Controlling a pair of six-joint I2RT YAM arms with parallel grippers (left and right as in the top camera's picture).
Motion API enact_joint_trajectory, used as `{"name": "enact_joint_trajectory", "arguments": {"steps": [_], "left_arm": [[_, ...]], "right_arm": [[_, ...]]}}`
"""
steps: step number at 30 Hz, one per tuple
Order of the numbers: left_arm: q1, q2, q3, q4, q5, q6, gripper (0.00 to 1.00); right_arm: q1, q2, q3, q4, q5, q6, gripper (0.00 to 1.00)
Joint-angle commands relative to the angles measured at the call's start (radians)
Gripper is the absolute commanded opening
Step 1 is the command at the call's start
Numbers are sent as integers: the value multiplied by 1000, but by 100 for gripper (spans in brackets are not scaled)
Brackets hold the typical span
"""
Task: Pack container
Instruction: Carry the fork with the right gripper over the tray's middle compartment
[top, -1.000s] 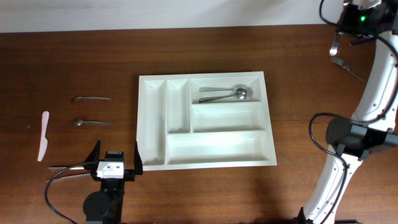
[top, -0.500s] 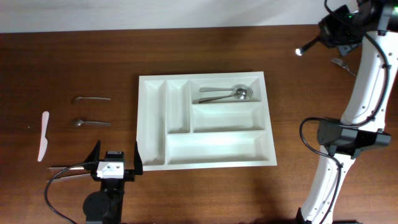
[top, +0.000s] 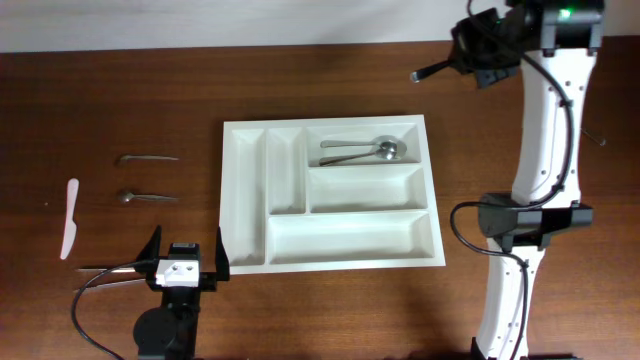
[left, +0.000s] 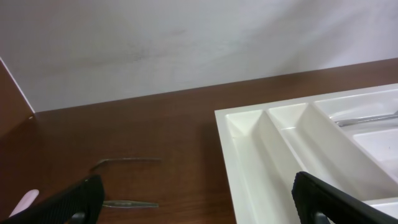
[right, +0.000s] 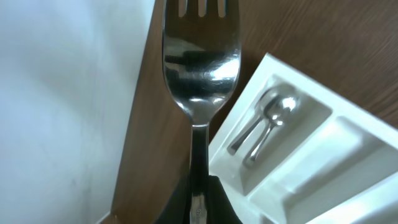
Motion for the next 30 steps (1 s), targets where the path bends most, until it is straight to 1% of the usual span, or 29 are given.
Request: {"name": "enact_joint_trajectory", "arguments": {"steps": [1, 5, 7, 10, 13, 18, 22, 30], "left_arm": [[5, -1, -2, -2, -8, 12, 99], [5, -1, -2, -2, -8, 12, 99], [5, -1, -2, -2, -8, 12, 99], [5, -1, -2, -2, -8, 12, 99], [5, -1, -2, -2, -8, 12, 99], [5, -1, -2, -2, -8, 12, 99], [5, -1, -2, -3, -8, 12, 99], [5, -1, -2, -3, -8, 12, 99]], "right_arm": [[34, -8, 8, -6, 32, -19, 4], [80, -8, -27, -6, 78, -31, 4], [102, -8, -61, -6, 100, -2, 4], [135, -8, -135, -6, 122, 99, 4], [175, -8, -224, -6, 100, 210, 4], [252, -8, -373, -6, 106, 309, 4], [298, -8, -484, -6, 107, 420, 4], [338, -8, -624, -6, 79, 572, 4]]}}
